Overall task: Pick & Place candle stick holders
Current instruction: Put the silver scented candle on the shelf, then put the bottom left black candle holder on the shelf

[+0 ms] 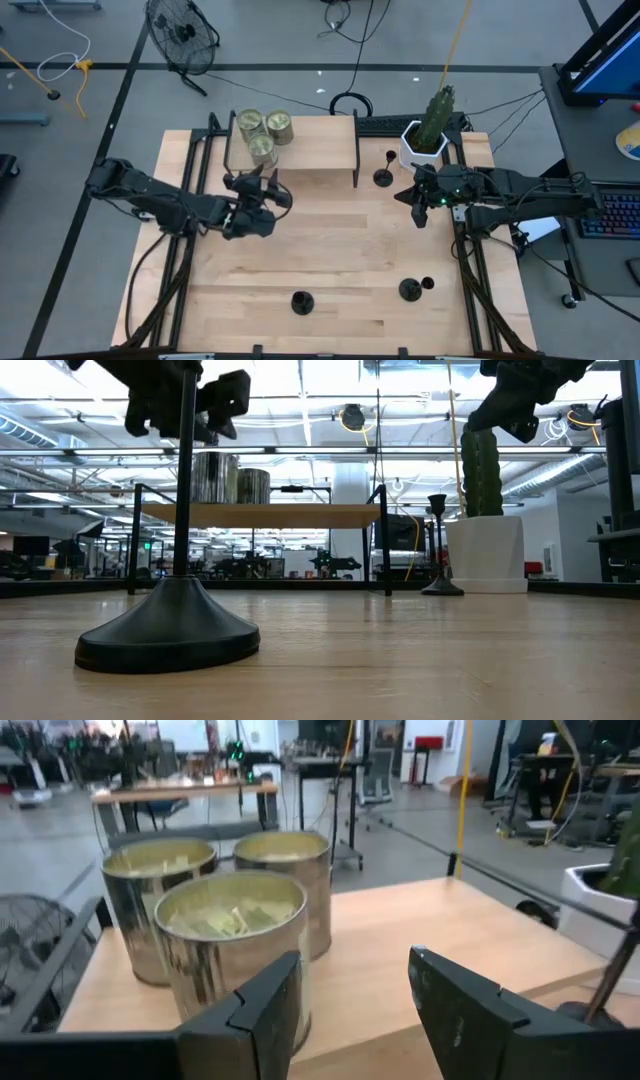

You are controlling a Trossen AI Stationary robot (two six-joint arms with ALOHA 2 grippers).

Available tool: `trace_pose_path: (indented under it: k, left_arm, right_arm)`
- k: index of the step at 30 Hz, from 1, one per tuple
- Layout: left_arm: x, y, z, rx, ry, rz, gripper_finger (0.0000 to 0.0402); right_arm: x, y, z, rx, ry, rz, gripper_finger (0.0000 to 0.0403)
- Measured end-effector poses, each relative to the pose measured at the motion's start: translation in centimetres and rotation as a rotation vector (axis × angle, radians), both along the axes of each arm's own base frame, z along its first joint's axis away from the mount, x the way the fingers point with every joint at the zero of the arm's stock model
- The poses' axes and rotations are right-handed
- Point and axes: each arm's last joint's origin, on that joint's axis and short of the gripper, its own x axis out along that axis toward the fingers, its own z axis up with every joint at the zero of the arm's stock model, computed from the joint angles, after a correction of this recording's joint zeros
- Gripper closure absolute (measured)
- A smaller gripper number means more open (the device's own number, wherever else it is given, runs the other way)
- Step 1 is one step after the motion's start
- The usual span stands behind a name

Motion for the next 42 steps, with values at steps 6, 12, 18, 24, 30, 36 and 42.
trace_pose_path:
  k: [6, 12, 18, 24, 30, 36, 42]
  left_arm:
    - [-0.5, 0.6, -0.7, -0.053, 0.017, 0.004, 0.0211]
    - [-1.2, 1.6, -1.3, -0.06, 0.062, 0.056, 0.0211]
    - [-1.4, 3.2, -1.7, -0.116, 0.085, 0.096, 0.0211]
    - [-1.5, 4.1, -1.7, -0.118, 0.108, 0.126, 0.0211]
    - [-1.5, 4.6, -1.8, -0.123, 0.115, 0.144, 0.0211]
    - [-1.5, 4.8, -1.8, -0.14, 0.117, 0.142, 0.0211]
    - [-1.9, 2.7, -1.1, -0.206, 0.074, 0.019, 0.0211]
  right_arm:
    - [0.0, 0.0, 0.0, -0.002, 0.001, 0.001, 0.0403]
    - [0.0, 0.0, 0.0, -0.002, 0.001, 0.001, 0.0403]
    - [0.0, 0.0, 0.0, 0.001, 0.0, -0.001, 0.0403]
    - [0.0, 0.0, 0.0, 0.006, -0.001, -0.005, 0.0403]
    - [0.0, 0.0, 0.0, 0.006, -0.001, -0.005, 0.0403]
    - [-0.1, 0.0, -0.1, 0.005, 0.011, -0.003, 0.0403]
    - [-0.8, 0.0, -0.5, 0.018, 0.067, -0.009, 0.0403]
